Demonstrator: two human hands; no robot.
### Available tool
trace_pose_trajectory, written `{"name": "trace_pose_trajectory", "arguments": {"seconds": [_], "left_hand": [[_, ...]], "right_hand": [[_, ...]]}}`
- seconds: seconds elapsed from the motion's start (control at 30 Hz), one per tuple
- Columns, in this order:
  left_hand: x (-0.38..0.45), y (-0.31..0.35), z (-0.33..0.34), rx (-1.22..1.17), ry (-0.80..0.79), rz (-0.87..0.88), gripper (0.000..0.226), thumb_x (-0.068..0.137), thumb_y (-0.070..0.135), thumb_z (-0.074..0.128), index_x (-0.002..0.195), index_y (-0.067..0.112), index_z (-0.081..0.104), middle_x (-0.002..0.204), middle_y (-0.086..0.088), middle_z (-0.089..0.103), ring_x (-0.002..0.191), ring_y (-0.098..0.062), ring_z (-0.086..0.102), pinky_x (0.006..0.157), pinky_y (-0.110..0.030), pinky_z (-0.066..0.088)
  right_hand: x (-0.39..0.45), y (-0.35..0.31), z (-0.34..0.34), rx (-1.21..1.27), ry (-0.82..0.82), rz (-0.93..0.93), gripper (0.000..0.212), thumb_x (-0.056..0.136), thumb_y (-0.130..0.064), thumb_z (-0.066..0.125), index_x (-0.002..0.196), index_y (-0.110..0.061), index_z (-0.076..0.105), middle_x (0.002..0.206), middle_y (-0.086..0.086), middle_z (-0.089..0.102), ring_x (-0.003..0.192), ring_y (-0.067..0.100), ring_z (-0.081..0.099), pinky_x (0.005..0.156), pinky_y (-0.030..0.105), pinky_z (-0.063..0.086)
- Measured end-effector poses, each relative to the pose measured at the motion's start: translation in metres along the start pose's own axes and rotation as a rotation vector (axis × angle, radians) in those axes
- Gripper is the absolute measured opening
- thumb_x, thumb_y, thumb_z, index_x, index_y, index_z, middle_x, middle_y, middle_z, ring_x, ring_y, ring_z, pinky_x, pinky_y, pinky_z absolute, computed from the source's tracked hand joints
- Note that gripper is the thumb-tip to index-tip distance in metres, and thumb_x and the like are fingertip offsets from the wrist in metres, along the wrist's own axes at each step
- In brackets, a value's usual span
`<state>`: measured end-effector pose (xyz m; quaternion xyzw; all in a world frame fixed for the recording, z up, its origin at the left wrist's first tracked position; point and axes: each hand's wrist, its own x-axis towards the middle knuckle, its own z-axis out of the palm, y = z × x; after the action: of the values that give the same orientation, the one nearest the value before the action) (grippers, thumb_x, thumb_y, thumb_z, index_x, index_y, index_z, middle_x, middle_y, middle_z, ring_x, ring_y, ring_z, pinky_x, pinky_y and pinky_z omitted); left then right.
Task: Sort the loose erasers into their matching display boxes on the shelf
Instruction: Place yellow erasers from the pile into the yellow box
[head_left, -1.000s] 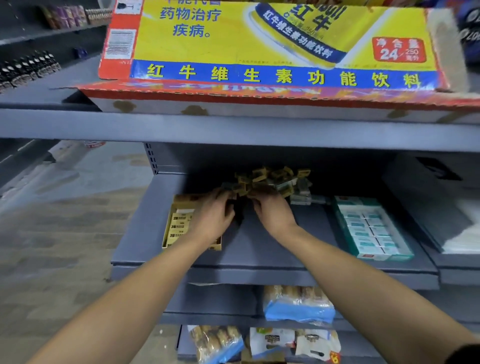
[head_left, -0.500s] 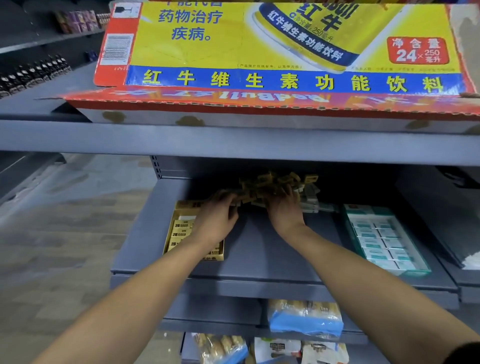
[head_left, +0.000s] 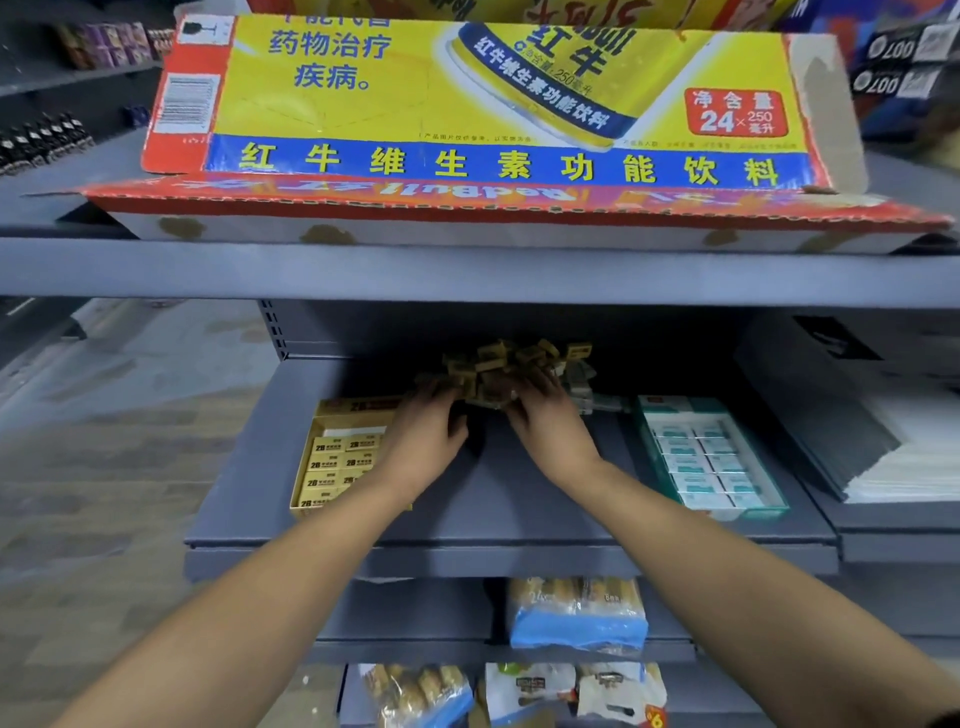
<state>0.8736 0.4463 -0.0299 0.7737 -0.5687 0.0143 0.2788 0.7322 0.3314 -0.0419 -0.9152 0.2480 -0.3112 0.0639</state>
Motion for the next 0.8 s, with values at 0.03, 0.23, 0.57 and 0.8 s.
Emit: {"name": "trace_pose_trajectory", "arguments": {"seconds": [0.03,0.23,0.57,0.8], "left_hand": [[-0.001,0.005,0.002,-0.012,0.0,0.001,0.036,0.089,0.019,0.06,0.124,0.013,0.059,0.125,-0.011,0.058,0.111,-0.03,0.056,0.092,-0.037,0.048],[-0.008,0.022,0.009,-0.059,-0.005,0.039,0.033,0.089,0.02,0.061,0.123,0.016,0.059,0.123,-0.007,0.059,0.11,-0.026,0.056,0.09,-0.038,0.049],[-0.013,0.039,0.009,-0.094,0.0,0.083,0.045,0.09,0.022,0.064,0.132,0.015,0.052,0.127,-0.008,0.058,0.115,-0.026,0.054,0.091,-0.034,0.045],[-0.014,0.037,0.013,-0.098,0.033,0.121,0.032,0.092,0.014,0.062,0.124,0.01,0.061,0.121,-0.008,0.061,0.109,-0.026,0.058,0.087,-0.031,0.045]], "right_hand": [[-0.004,-0.001,-0.003,0.028,-0.003,0.012,0.031,0.087,-0.004,0.063,0.118,-0.009,0.064,0.12,0.014,0.061,0.114,0.035,0.055,0.089,0.042,0.052],[-0.024,0.0,-0.017,0.089,-0.003,0.024,0.029,0.089,-0.004,0.062,0.117,-0.007,0.062,0.12,0.014,0.06,0.103,0.034,0.061,0.074,0.043,0.054],[-0.032,0.001,-0.027,0.532,-0.033,0.338,0.018,0.098,-0.019,0.052,0.113,-0.013,0.061,0.096,0.0,0.068,0.083,0.008,0.066,0.073,0.021,0.051],[-0.041,0.002,-0.031,0.554,-0.061,0.322,0.026,0.093,-0.023,0.061,0.119,-0.019,0.059,0.094,-0.008,0.067,0.083,0.001,0.063,0.074,0.014,0.049]]}}
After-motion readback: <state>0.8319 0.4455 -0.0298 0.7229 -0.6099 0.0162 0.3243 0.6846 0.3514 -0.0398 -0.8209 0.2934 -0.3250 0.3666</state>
